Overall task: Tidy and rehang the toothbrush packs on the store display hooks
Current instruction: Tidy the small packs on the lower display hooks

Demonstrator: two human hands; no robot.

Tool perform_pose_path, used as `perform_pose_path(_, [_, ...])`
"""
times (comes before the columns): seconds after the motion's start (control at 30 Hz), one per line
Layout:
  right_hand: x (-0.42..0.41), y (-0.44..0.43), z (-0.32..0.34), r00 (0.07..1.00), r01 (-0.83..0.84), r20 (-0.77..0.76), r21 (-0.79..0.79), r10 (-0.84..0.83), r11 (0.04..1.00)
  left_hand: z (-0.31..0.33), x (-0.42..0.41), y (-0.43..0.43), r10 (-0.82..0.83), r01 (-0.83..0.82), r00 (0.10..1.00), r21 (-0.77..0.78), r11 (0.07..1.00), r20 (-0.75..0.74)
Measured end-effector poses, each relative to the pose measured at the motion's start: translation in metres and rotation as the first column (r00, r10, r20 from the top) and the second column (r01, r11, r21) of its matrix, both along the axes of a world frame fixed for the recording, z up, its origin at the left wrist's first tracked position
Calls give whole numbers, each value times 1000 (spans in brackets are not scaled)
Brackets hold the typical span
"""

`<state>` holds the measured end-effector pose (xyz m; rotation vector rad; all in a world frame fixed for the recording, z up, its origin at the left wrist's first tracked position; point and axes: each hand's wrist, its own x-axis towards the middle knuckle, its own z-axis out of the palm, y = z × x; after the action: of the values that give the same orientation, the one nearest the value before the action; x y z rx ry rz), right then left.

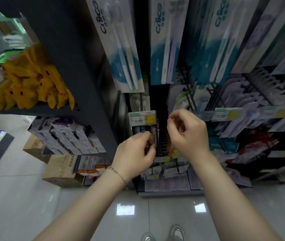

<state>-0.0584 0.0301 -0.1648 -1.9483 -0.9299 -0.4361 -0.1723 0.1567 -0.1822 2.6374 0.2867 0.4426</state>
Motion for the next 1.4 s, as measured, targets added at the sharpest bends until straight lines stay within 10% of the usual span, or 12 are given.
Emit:
perform_pose_path(0.53, [18,23,-95,968,-131,-245,-293,58,947,-80,41,36,185,-239,950,-205,949,-252])
perform_pose_path(1.0, [86,79,-131,922,-75,-384,-63,46,995,-98,95,79,343,-293,939,-431,854,41])
perform_pose_path(1.13, [110,110,-129,867,-75,-491,37,84,996,-106,118,100,403,-301,915,-731,612,-39])
perform_pose_path(1.27, [129,133,-135,763,-118,-615,168,198,979,-101,147,117,511,-28,860,-998,52,3])
perform_pose_path(1.4, [137,140,-138,659,-184,-681,267,320,946,-100,159,114,486,47,873,-999,18,50])
